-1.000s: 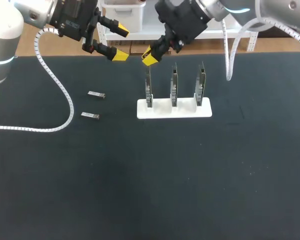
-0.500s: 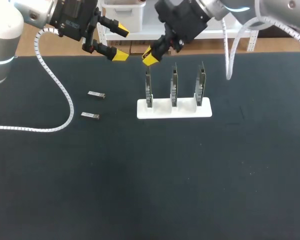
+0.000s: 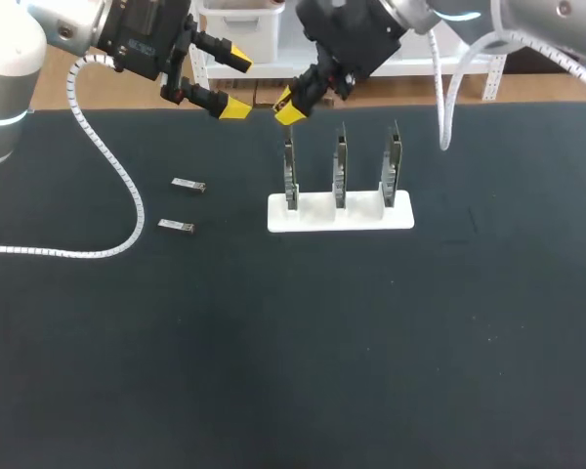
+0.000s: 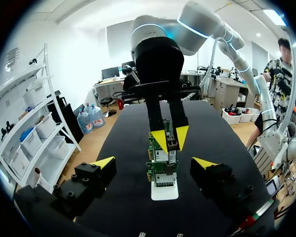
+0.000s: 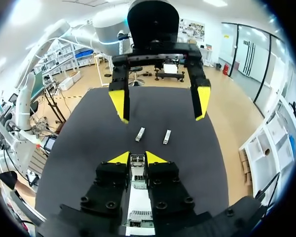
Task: Pick up the optical module with the left hand, and insert it into the network port with the right hand.
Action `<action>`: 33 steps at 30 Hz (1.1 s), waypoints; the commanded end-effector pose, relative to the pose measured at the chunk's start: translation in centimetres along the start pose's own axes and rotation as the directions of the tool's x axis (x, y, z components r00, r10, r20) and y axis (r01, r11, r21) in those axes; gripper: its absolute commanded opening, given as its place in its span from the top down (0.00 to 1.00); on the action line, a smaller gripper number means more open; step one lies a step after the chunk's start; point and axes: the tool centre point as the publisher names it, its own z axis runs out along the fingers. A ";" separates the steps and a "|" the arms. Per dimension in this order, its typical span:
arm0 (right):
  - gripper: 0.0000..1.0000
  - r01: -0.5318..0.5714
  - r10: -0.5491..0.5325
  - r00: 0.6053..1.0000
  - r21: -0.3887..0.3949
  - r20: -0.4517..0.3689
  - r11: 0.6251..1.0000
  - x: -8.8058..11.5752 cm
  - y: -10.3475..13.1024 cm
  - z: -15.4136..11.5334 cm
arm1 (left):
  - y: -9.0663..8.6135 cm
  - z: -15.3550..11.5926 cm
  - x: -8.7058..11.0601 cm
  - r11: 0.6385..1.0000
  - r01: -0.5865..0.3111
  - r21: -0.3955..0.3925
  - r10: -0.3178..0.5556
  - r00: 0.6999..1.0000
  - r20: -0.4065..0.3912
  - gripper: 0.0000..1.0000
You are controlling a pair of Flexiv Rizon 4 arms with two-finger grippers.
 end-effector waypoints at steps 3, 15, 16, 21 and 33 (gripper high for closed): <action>1.00 0.000 0.000 1.000 0.018 -0.011 1.000 0.0 1.0 -0.4 | 0.0 0.0 -0.1 1.000 0.002 0.000 -0.002 1.000 -0.005 0.00; 1.00 -0.023 0.023 1.000 0.016 -0.013 1.000 0.5 1.3 0.0 | 0.0 0.0 -0.1 1.000 0.002 0.000 -0.002 1.000 -0.005 0.00; 1.00 -0.025 0.025 1.000 0.017 -0.013 1.000 0.6 1.3 0.0 | 0.0 0.0 -0.1 1.000 0.002 0.000 -0.002 1.000 -0.005 0.00; 1.00 -0.027 0.027 1.000 0.018 -0.012 0.999 0.7 1.1 0.0 | 0.0 0.0 -0.1 1.000 0.002 0.000 -0.002 1.000 -0.005 0.00; 1.00 -0.023 0.023 1.000 0.013 -0.015 1.000 0.7 0.7 -0.1 | 0.0 0.0 -0.1 1.000 0.002 0.000 -0.002 1.000 -0.005 0.00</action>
